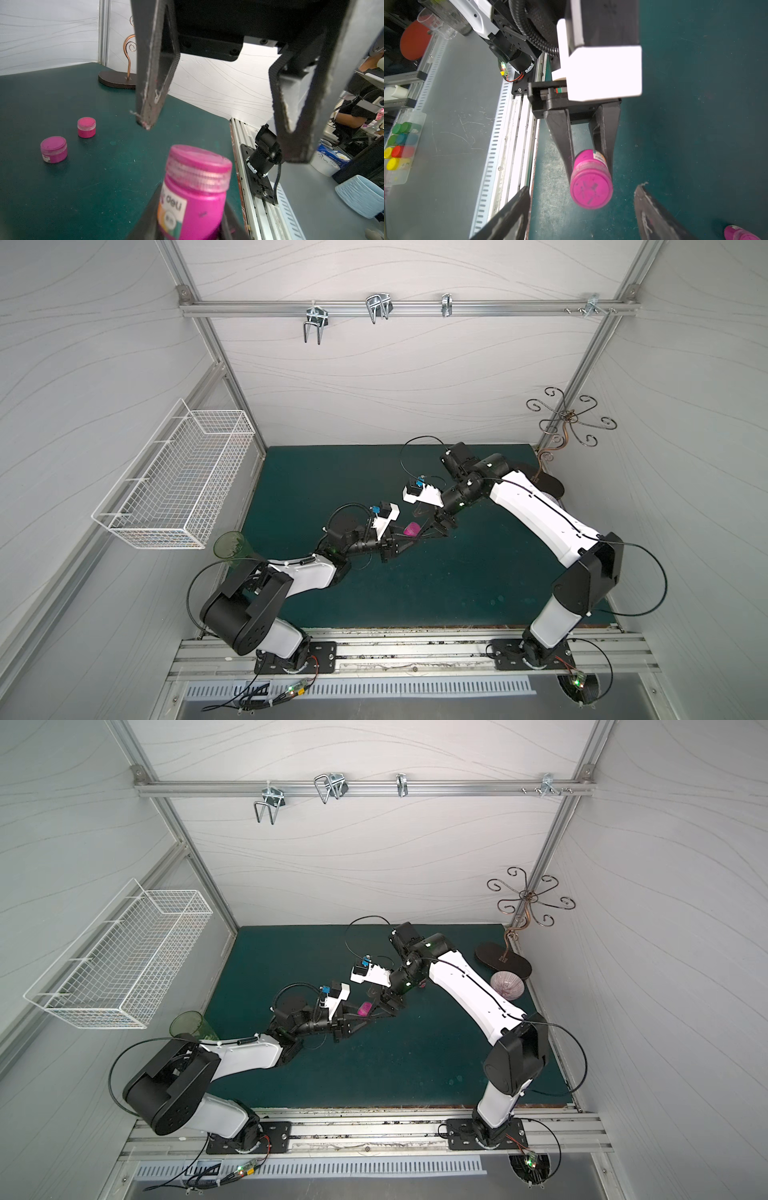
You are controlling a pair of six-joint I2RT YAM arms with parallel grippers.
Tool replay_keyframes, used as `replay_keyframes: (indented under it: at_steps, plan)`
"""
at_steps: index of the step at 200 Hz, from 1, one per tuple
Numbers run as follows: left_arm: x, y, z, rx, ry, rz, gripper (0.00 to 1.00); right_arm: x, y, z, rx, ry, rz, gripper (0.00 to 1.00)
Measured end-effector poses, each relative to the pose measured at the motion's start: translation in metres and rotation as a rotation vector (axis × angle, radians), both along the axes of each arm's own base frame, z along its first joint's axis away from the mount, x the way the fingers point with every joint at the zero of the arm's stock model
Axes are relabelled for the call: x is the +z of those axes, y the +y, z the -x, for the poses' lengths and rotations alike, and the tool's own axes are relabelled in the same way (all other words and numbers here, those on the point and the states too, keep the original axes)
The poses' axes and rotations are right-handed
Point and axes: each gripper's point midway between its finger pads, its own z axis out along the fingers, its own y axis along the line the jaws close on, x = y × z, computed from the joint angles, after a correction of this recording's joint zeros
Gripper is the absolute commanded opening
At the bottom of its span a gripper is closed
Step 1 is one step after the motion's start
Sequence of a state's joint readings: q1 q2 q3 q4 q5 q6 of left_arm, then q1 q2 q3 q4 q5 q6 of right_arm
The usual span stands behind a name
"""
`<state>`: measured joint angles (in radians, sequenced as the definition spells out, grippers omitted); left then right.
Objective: Close the paint jar lid
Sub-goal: Screw the lid onto the paint jar.
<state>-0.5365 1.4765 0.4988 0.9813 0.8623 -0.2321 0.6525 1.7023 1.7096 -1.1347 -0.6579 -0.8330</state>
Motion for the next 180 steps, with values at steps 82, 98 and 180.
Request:
replay_keyframes:
  at_steps: [82,98,180]
  plan:
    - [0.003,-0.001,0.000,-0.008,0.002,0.004,0.00,-0.014,0.011,-0.005,0.023,-0.002,0.041,0.40]
    - [0.002,-0.001,-0.001,-0.005,0.003,0.002,0.00,-0.014,0.011,-0.003,0.025,0.004,0.044,0.28]
    - [-0.027,0.002,-0.041,0.175,0.001,-0.062,0.00,-0.044,0.024,-0.041,-0.283,0.173,0.246,0.20]
